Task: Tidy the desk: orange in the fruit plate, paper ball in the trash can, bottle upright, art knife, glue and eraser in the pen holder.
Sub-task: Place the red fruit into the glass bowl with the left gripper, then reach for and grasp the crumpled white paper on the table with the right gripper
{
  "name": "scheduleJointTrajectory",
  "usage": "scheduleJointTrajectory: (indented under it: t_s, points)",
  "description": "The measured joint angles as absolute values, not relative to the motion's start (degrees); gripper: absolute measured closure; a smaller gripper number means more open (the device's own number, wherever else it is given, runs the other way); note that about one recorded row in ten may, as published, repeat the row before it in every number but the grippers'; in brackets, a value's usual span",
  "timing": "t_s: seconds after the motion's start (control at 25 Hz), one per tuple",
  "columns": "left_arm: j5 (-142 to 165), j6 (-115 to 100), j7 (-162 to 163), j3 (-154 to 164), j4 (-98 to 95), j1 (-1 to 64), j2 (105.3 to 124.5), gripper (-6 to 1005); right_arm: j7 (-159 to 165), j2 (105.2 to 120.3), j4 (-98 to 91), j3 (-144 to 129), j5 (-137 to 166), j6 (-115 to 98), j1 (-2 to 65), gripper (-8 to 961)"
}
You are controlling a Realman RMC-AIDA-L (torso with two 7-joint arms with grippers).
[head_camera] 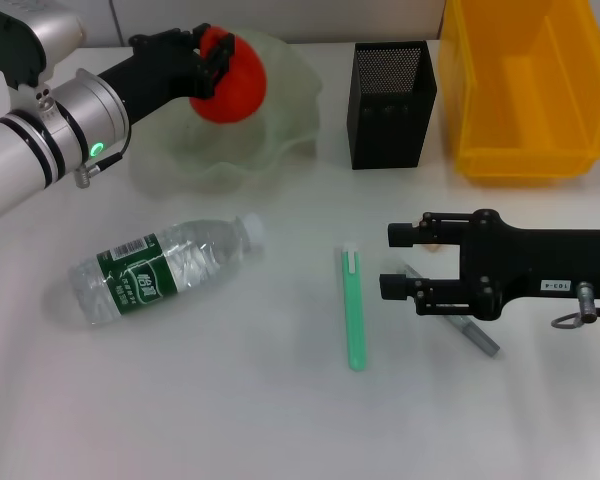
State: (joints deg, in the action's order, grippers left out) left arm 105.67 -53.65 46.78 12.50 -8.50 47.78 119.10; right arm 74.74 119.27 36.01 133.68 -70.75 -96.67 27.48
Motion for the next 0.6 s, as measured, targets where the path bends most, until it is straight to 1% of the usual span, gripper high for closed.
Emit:
scheduleJointTrajectory:
  t_s: [0.04,0.28,0.52,0.6]
  points:
    - [105.2,-53.3,46.8,12.5,-8.4,47.8,119.1,841,74.7,119.26,36.0,133.7,-70.7,-96.6,27.5,273]
    - [105.1,-53.2,46.7,12.5,-8.5,48.0,118.99,670,74.8,119.3,35.9,133.7,-70.7,-96.5,27.8,274]
    - [105.1,-55.0,47.6,12.5,-8.5,47.7,118.82,473,74.9,119.33,35.8,133.8,-70.8,-95.9,27.8,274]
    - [105.5,-65.9,57.1,16.1,-11.9,45.3,118.26,395,74.9,119.34,35.8,134.3,-70.8,-95.8,27.8,274]
